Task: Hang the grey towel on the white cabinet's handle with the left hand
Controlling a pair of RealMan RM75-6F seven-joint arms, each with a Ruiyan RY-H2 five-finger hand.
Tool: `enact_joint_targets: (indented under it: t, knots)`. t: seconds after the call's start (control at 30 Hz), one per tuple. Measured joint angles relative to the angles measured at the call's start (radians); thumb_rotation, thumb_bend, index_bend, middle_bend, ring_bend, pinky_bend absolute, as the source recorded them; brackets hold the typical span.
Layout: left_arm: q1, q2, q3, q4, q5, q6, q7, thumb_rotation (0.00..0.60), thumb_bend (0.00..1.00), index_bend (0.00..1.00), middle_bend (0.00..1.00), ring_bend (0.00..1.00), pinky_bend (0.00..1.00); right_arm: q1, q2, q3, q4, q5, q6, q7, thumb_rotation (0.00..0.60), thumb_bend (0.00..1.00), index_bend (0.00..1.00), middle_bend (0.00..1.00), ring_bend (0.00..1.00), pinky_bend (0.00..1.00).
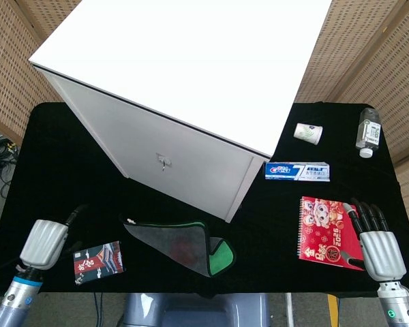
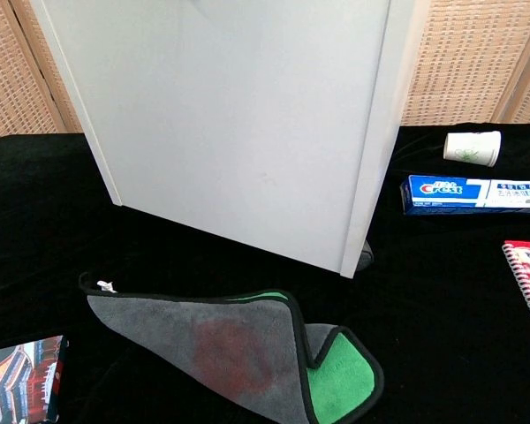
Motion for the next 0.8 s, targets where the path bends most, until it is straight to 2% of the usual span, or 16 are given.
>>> enact_joint_targets:
  t: [0.17,0.3,0.53,0.8]
  knots:
    - [-0.065,-0.045,-0.013,-0.007,-0.067,-0.135,0.054,0.600,0.17,0.29,0.85,0.80,0.73,0.000,0.001,0.001,0.001,0.002,-0.001,0.005,0.600,0.13,0.00,0.00,0.00,0.00]
    - [-0.121,-0.112,-0.033,0.002,-0.154,-0.226,0.153,0.600,0.17,0.30,0.85,0.80,0.72,0.000,0.003,0.002,0.001,0.004,-0.001,0.009,0.600,0.13,0.00,0.00,0.00,0.00]
    - [-0.198,-0.218,-0.070,0.026,-0.285,-0.314,0.307,0.600,0.17,0.30,0.85,0.80,0.72,-0.001,0.008,0.005,0.001,0.006,0.001,0.021,0.600,0.13,0.00,0.00,0.00,0.00]
    - [-0.260,-0.300,-0.079,0.043,-0.426,-0.363,0.463,0.600,0.18,0.32,0.85,0.80,0.72,-0.002,0.012,0.007,0.001,0.007,0.004,0.036,0.600,0.13,0.00,0.00,0.00,0.00]
